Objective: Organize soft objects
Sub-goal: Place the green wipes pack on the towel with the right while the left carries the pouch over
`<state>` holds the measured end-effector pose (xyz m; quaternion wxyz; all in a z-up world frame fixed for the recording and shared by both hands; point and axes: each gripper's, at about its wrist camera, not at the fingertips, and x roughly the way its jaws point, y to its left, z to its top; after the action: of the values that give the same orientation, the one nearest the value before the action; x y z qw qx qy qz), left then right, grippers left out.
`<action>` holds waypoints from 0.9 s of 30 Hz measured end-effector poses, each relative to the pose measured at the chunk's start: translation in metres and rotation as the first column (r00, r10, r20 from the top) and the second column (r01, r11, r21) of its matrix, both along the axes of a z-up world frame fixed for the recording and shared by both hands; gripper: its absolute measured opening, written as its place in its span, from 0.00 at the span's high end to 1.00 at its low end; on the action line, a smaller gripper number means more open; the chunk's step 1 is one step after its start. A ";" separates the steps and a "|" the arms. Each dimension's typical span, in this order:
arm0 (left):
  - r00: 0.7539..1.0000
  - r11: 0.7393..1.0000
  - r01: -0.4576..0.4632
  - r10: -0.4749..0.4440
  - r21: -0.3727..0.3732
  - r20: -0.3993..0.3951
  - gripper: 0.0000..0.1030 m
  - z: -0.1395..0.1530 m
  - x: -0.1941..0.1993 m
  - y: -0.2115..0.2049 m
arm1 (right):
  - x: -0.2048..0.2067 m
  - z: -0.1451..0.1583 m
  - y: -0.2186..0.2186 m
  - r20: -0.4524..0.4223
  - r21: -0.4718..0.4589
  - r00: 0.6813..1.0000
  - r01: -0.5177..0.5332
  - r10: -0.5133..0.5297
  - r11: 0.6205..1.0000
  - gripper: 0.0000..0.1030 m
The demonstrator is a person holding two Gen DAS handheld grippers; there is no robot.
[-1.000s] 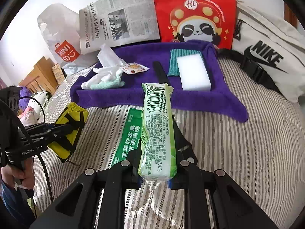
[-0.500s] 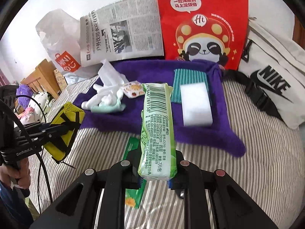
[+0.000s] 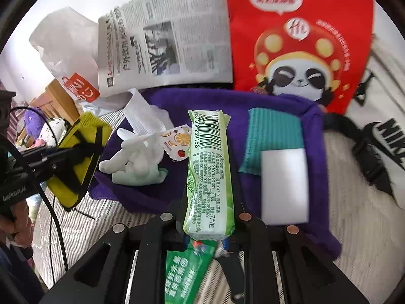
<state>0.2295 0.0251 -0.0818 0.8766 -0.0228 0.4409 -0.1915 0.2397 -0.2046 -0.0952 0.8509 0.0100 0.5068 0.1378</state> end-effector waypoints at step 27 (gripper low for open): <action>0.999 0.997 -0.008 0.005 -0.071 -0.035 0.77 -0.026 0.021 0.029 | 0.045 -0.066 0.044 -0.134 -0.095 0.989 -0.067 0.054 0.993 0.69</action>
<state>0.2504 0.0537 -0.1073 0.8680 -0.0588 0.4489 -0.2038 0.2845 -0.1610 -0.1608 0.8106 -0.0386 0.5680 0.1372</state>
